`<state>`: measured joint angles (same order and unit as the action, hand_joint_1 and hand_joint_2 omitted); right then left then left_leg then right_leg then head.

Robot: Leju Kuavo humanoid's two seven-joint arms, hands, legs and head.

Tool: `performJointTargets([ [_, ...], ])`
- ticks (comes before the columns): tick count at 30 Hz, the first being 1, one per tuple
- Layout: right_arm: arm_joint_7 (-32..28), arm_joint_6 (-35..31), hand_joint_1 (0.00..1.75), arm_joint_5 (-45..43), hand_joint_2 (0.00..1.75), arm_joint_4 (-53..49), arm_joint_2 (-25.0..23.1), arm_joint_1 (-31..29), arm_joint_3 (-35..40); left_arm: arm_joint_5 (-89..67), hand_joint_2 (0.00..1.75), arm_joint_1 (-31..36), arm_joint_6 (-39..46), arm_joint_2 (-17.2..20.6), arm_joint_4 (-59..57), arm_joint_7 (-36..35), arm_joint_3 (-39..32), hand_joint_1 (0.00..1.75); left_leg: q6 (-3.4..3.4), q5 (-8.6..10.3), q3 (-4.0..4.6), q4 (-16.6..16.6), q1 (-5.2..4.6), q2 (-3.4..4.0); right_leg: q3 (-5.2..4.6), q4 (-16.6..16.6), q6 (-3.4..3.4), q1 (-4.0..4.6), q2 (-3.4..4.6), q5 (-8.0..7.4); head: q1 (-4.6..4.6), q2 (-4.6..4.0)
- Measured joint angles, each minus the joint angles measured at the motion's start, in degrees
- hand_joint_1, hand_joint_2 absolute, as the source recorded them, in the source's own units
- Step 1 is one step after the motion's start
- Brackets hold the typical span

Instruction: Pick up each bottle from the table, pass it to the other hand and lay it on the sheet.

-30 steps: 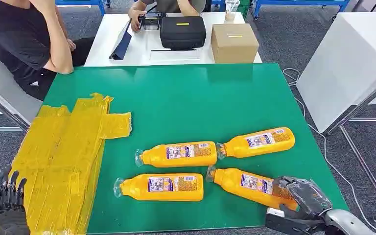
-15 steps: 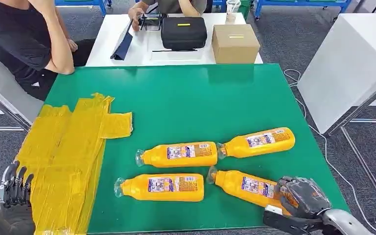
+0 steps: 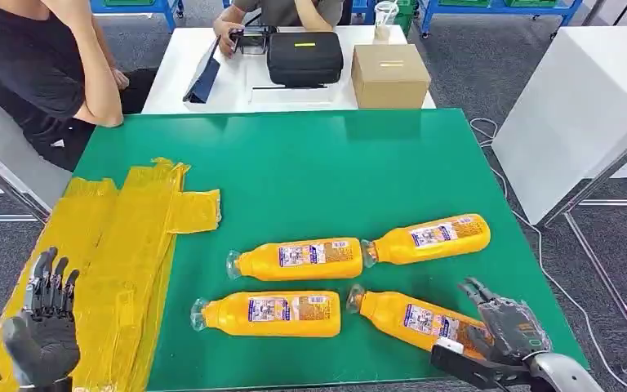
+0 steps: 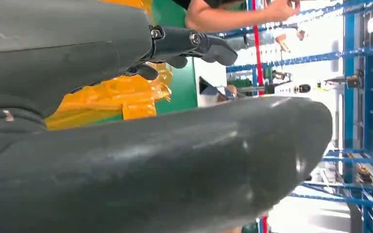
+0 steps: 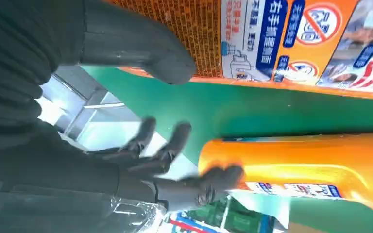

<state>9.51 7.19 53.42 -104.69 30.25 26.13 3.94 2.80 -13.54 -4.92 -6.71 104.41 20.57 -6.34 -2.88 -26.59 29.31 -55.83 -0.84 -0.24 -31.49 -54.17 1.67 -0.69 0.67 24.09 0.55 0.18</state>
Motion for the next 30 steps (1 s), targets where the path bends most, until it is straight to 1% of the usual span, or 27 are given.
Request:
performJointTargets([
  [6, 3.12, -0.22, 0.00, -2.27, 1.75, 0.00, 0.44, 0.32, 1.05, 0.15, 0.00, 1.56, 0.00, 0.39, -1.88, -0.09, 1.34, 0.00, -0.09, -0.07, -0.39, 0.00, 0.02, 0.03, 0.46, 0.18, 0.13, 0.03, 0.04, -0.06, 0.02, 0.00],
  [10, 4.57, -1.44, 0.00, -3.03, 1.75, 0.02, 0.55, 0.28, 2.16, 0.15, 0.00, 2.35, 0.00, 0.46, -3.11, -0.07, 1.82, 0.00, -0.07, -0.17, -0.46, 0.00, 0.15, 0.07, 0.64, 0.35, 0.13, 0.15, 0.10, -0.06, 0.02, 0.00],
  [11, 4.10, -2.10, 0.00, -3.72, 0.00, 0.02, 0.41, 0.28, 2.23, 0.15, 0.00, 2.61, 0.02, 0.46, -3.45, -0.07, 1.97, 0.00, -0.07, -0.17, -0.46, 0.00, 0.16, 0.08, 0.64, 0.35, 0.13, 0.15, 0.11, -0.06, 0.04, 0.00],
  [15, -2.15, -2.76, 0.00, -8.47, 0.00, 0.00, -1.57, 0.70, 1.92, 0.15, 0.00, 3.15, 0.09, 0.52, -4.46, 0.11, 2.19, 0.00, -0.07, -0.18, -0.37, 0.00, 0.13, 0.05, 0.60, 0.35, 0.14, 0.14, 0.10, -0.06, 0.00, 0.00],
  [17, -7.30, -1.46, 0.00, -12.01, 0.00, -0.07, -3.02, 1.65, 1.18, 0.13, 0.00, 3.37, 0.09, 0.52, -4.81, 0.35, 2.19, 0.00, -0.14, -0.11, -0.24, -0.01, 0.12, -0.03, 0.55, 0.34, 0.18, 0.13, 0.01, -0.05, 0.00, 0.00],
  [18, -11.73, 0.07, 0.00, -15.13, 0.00, -0.72, -4.07, 2.73, 0.08, 0.15, 0.00, 3.35, 0.09, 0.52, -4.94, 0.59, 2.17, 0.00, -0.22, -0.02, 0.04, -0.02, 0.04, -0.09, 0.99, 0.29, 0.20, 0.12, -0.11, -0.07, 0.04, 0.00],
  [19, -15.78, 2.22, 0.00, -18.13, 0.00, -2.52, -5.07, 3.04, -1.56, 0.15, 0.00, 3.34, 0.13, 0.59, -5.05, 0.83, 2.10, 0.00, -0.26, 0.09, 0.28, -0.03, 0.03, -0.09, 0.70, 0.22, 0.39, 0.12, -0.12, -0.25, -0.02, 0.00],
  [21, -22.59, 6.70, 0.00, -22.68, 0.00, -6.98, -7.75, 2.92, -5.47, 0.13, 0.00, 3.62, 0.15, 0.68, -5.42, 1.35, 2.10, 0.00, -0.21, 0.12, 0.42, -0.04, 0.05, 0.00, 0.46, 0.21, 0.29, 0.13, 0.00, -0.36, -0.04, 0.00],
  [22, -24.38, 8.80, 0.00, -23.83, 0.00, -9.04, -9.10, 2.85, -7.59, 0.13, 0.00, 3.73, 0.15, 0.68, -5.55, 1.53, 2.10, 0.00, -0.20, 0.12, 0.40, -0.04, 0.06, 0.00, 0.44, 0.21, 0.28, 0.14, 0.00, -0.35, -0.02, 0.00],
  [24, -25.44, 11.47, 0.00, -24.37, 0.00, -12.03, -11.25, 2.59, -11.16, 0.13, 0.00, 3.79, 0.17, 0.68, -5.82, 1.64, 2.10, 0.00, -0.20, 0.12, 0.41, -0.04, 0.07, -0.02, 0.37, 0.21, 0.26, 0.15, -0.02, -0.33, -0.02, 0.00],
  [27, -26.50, 12.98, 0.00, -24.24, 0.00, -15.06, -13.88, 2.53, -14.93, 0.13, 0.00, 3.81, 0.22, 0.70, -6.19, 1.77, 2.08, 0.00, -0.19, 0.12, 0.46, -0.03, 0.08, -0.02, 0.37, 0.21, 0.25, 0.15, -0.03, -0.31, 0.00, 0.00],
  [30, -30.61, 13.22, 0.00, -24.85, 0.00, -16.87, -16.34, 2.49, -17.70, 0.02, 0.00, 3.79, 0.70, 0.79, -6.40, 2.23, 2.06, 0.00, -0.19, 0.12, 0.55, -0.03, 0.07, -0.02, 0.35, 0.21, 0.25, 0.14, -0.03, -0.31, 0.02, 0.00],
])
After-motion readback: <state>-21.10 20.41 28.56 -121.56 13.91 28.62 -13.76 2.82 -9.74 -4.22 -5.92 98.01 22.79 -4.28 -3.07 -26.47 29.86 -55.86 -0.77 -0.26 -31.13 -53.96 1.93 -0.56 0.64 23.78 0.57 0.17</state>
